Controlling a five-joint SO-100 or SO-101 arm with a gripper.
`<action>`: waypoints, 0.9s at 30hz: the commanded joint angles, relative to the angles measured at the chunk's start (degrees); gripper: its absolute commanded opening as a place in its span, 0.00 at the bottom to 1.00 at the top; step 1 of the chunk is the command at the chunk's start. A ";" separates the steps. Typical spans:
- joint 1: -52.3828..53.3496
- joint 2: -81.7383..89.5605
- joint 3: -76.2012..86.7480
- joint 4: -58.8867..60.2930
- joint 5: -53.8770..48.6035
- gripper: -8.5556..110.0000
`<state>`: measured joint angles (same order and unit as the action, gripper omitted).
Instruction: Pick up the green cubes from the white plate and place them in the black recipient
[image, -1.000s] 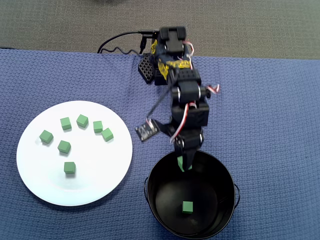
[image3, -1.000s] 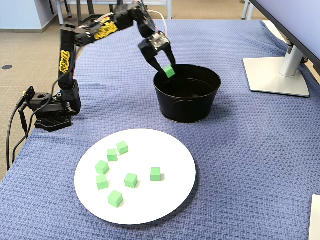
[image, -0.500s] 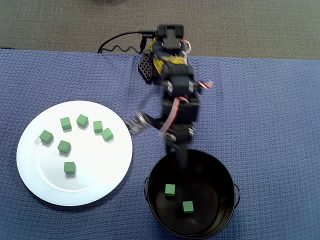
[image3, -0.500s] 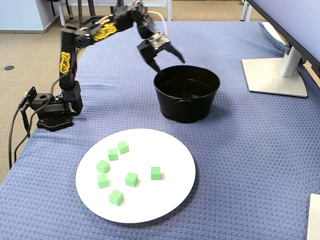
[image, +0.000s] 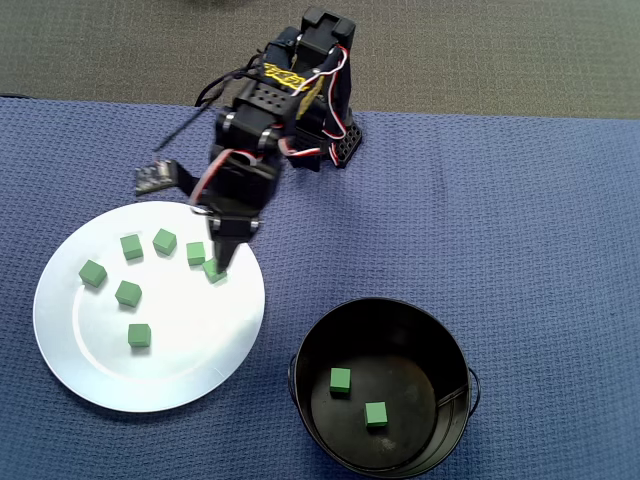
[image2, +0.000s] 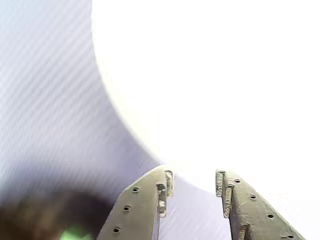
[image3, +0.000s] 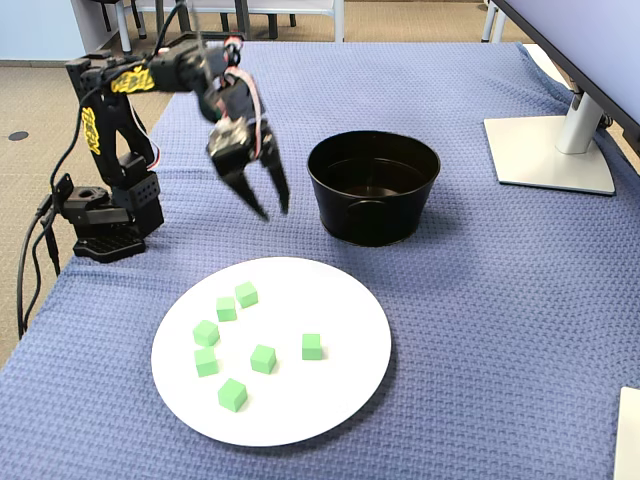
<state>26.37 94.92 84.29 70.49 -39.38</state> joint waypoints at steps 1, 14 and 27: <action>4.57 -2.81 -0.79 -2.99 -5.10 0.07; 16.26 -15.21 -9.32 -6.59 -41.40 0.08; 19.69 -25.40 -20.57 -2.72 -63.98 0.26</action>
<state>45.88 69.79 70.22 65.74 -100.11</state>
